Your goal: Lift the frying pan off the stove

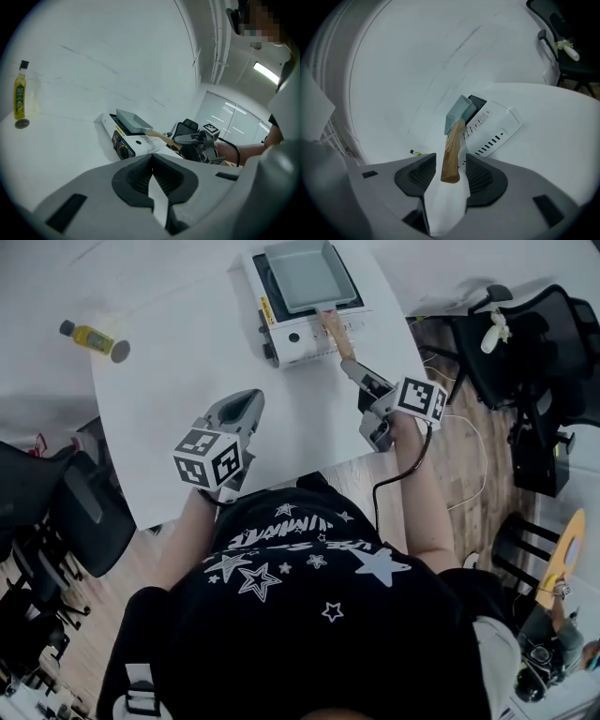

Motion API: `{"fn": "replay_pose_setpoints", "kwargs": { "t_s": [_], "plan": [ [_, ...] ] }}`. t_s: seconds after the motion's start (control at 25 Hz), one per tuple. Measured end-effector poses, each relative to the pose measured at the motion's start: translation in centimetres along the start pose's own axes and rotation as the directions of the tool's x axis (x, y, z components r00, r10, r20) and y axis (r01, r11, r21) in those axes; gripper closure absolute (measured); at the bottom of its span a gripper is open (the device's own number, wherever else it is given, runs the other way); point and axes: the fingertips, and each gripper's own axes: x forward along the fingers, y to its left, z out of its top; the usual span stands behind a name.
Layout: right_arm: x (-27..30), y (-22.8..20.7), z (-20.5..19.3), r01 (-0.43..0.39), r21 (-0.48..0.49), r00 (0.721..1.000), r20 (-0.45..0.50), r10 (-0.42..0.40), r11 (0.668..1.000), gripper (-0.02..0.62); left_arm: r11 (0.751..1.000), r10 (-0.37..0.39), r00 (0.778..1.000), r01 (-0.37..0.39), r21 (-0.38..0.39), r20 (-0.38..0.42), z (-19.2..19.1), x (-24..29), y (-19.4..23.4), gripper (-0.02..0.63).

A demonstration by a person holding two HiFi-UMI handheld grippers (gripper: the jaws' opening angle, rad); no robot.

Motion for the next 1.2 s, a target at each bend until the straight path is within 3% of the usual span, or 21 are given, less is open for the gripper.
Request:
{"fn": "replay_pose_setpoints", "kwargs": {
  "t_s": [0.12, 0.24, 0.6, 0.84, 1.0, 1.2],
  "plan": [
    [0.9, 0.2, -0.5, -0.08, -0.019, 0.992, -0.101, 0.078, 0.997, 0.401, 1.0, 0.023, 1.0, -0.023, 0.003, 0.007, 0.2, 1.2, -1.0, 0.597],
    [1.4, -0.1, -0.9, -0.094, -0.029, 0.979, -0.185, 0.087, 0.995, 0.402, 0.999, 0.048, 0.999, -0.048, 0.009, 0.014, 0.5, 2.3, -1.7, 0.598],
    [1.8, -0.2, 0.4, -0.221, 0.015, 0.945, -0.243, 0.218, 0.975, 0.442, 0.996, 0.086, 0.996, -0.086, 0.007, 0.029, 1.6, 5.2, -3.4, 0.598],
    [2.1, 0.4, 0.4, -0.335, 0.027, 0.896, -0.298, 0.328, 0.942, 0.471, 0.997, 0.078, 0.997, -0.078, -0.02, 0.01, 2.6, 8.0, -3.3, 0.598],
    [2.2, 0.7, 0.6, -0.392, 0.049, 0.87, -0.306, 0.388, 0.919, 0.477, 0.996, 0.044, 0.999, -0.045, -0.083, -0.018, 3.3, 10.7, -3.5, 0.597],
    [2.2, 0.6, 0.4, -0.398, 0.07, 0.859, -0.32, 0.399, 0.915, 0.477, 0.971, -0.033, 0.999, 0.026, -0.237, -0.025, 3.7, 13.4, -3.7, 0.561]
  ]
}}
